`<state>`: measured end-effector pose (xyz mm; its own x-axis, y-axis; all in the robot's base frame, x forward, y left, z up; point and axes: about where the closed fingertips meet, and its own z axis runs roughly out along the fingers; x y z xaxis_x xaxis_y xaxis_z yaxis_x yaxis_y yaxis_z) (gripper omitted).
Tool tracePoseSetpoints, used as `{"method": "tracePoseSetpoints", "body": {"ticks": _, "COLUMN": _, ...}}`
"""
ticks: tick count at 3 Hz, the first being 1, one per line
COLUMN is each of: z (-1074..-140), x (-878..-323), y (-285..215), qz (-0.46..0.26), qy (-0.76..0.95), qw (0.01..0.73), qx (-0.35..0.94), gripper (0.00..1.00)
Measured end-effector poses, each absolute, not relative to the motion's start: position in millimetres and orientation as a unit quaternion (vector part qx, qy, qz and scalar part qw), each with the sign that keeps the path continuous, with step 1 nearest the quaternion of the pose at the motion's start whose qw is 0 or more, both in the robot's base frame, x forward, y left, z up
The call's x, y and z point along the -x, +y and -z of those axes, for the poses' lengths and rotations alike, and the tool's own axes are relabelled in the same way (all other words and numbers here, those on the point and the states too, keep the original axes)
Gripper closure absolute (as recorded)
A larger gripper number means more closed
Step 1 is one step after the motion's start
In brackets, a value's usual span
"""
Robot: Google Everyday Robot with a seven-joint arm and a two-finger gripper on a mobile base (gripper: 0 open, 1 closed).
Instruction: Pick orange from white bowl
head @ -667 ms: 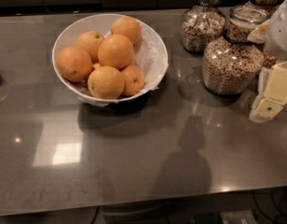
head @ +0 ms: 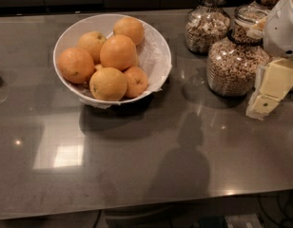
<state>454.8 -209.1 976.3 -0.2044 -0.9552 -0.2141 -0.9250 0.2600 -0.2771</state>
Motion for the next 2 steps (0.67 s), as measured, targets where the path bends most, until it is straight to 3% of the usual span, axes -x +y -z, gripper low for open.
{"method": "tracePoseSetpoints", "body": {"ticks": 2, "z": -995.4, "x": -511.3, "y": -160.3, "qz": 0.026, "qy": 0.731, "qw": 0.254, "qx": 0.633, "gripper": 0.0}}
